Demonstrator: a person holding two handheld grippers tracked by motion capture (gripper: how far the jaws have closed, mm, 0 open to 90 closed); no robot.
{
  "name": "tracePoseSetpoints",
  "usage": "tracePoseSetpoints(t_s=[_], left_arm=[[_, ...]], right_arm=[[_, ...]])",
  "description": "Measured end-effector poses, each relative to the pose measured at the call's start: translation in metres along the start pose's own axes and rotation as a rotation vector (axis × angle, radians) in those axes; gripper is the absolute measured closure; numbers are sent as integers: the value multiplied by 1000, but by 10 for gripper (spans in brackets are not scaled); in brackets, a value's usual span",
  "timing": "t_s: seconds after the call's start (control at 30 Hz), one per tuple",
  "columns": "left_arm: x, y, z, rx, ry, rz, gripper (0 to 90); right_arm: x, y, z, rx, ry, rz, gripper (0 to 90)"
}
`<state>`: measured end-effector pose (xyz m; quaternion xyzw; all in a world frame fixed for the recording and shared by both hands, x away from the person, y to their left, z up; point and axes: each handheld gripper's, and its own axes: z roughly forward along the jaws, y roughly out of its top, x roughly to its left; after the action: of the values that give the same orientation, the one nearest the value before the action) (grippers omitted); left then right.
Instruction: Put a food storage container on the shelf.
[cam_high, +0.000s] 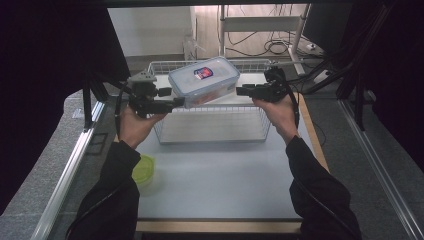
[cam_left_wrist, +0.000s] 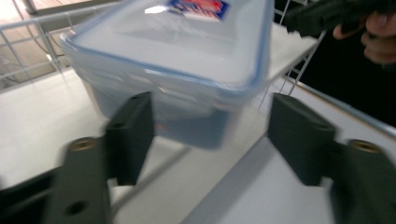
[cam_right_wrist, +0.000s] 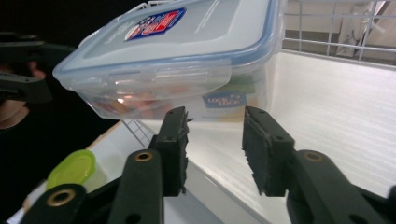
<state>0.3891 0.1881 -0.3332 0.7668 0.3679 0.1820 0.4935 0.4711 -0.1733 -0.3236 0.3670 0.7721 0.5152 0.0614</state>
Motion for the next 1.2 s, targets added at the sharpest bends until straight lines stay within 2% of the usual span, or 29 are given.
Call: tracePoseSetpoints(t_s=[0.07, 0.13, 0.17, 0.23, 0.27, 0.33, 0.43, 0.63, 0.67, 0.9, 1.1, 1.17, 1.2], left_arm=[[-8, -5, 1, 15, 1, 2, 501], [-12, -9, 5, 28, -29, -3, 653], [-13, -10, 7, 39, -35, 0, 697], [-14, -10, 13, 59, -8, 14, 760], [-13, -10, 14, 58, -7, 12, 798], [-9, -8, 17, 62, -6, 6, 827], [-3, -5, 22, 70, 14, 0, 841], [7, 1, 34, 90, 29, -20, 855], [9, 2, 37, 98, 34, -13, 862], [19, 7, 49, 120, 38, -43, 874], [25, 9, 54, 132, 47, -48, 883], [24, 9, 53, 127, 41, -51, 879], [22, 9, 52, 126, 45, -39, 856]], right_arm=[[3, -2, 0, 1, -12, -21, 667], [6, -5, -1, -2, -19, -41, 727], [7, -6, -1, 2, -20, -46, 750], [9, -8, 1, 5, -21, -54, 802], [10, -10, 2, 7, -21, -60, 815], [11, -12, 4, 13, -19, -68, 822], [12, -16, 8, 25, -15, -77, 822], [13, -18, 15, 24, -11, -75, 820], [14, -18, 16, 22, -14, -77, 821], [18, -13, 22, 10, -40, -95, 821], [19, -13, 28, 5, -78, -119, 821], [17, -13, 29, 6, -91, -118, 821], [16, -13, 29, 5, -89, -114, 820]])
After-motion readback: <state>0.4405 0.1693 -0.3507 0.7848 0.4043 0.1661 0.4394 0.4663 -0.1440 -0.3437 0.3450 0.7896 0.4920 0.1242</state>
